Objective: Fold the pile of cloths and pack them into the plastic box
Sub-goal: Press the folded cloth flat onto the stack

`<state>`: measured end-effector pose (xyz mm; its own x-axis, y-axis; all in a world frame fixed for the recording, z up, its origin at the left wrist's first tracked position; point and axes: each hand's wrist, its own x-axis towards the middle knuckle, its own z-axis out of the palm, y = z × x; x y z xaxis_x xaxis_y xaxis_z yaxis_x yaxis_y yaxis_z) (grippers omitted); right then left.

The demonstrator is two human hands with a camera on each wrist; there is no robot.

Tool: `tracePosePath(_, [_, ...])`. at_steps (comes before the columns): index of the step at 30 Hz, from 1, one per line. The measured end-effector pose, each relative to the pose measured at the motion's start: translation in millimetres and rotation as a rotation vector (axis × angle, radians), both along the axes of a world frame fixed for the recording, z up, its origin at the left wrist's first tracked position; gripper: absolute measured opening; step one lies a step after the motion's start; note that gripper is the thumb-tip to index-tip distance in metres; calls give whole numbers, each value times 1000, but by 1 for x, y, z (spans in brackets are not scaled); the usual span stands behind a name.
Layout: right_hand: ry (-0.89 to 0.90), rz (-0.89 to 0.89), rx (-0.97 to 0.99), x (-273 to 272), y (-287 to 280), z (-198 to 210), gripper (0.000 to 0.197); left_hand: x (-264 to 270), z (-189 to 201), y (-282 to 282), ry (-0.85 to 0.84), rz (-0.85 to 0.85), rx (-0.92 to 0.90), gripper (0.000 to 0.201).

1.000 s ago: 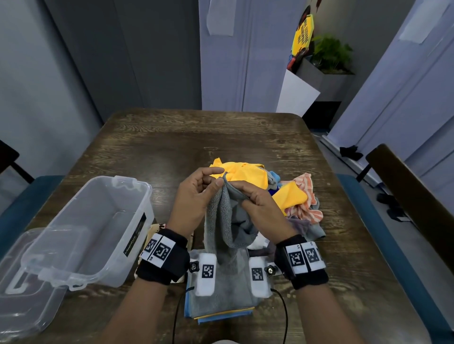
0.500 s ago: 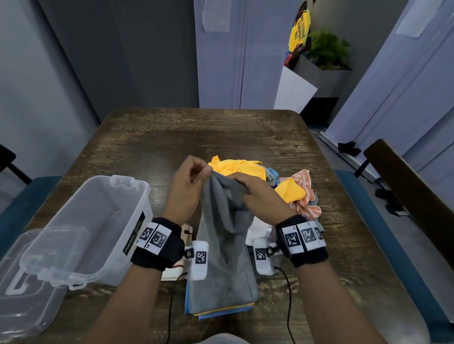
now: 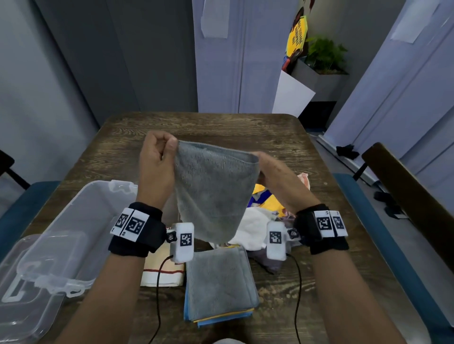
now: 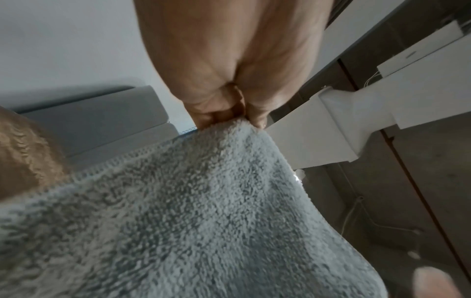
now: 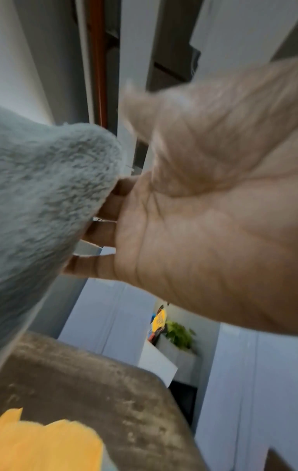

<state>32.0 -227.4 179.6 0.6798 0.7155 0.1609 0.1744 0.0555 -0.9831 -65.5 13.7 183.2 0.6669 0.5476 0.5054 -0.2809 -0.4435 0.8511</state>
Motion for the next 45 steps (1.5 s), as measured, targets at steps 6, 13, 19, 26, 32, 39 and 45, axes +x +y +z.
tracePosePath(6, [-34, -168, 71, -18, 33, -34, 24, 5, 8, 8, -31, 62, 62, 11])
tracePosePath(13, [78, -124, 146, -14, 39, -7, 30, 2, -11, 22, 4, 149, 4, 13])
tracePosePath(19, [73, -178, 165, -6, 36, -1, 31, -1, -25, 12, 52, -120, -388, 44])
tracePosePath(26, [88, -258, 197, 1, 33, 1, 27, -9, -69, -21, 378, -553, -643, 92])
tracePosePath(32, [126, -238, 207, -1, 23, 3, 27, -1, -75, -31, 306, -531, -675, 34])
tracePosePath(39, [329, 35, -144, -8, 14, -40, 41, 5, -67, -26, 263, -446, -737, 34])
tracePosePath(45, [492, 61, -106, -14, 14, -83, 42, -6, -75, -22, 381, -380, -761, 40])
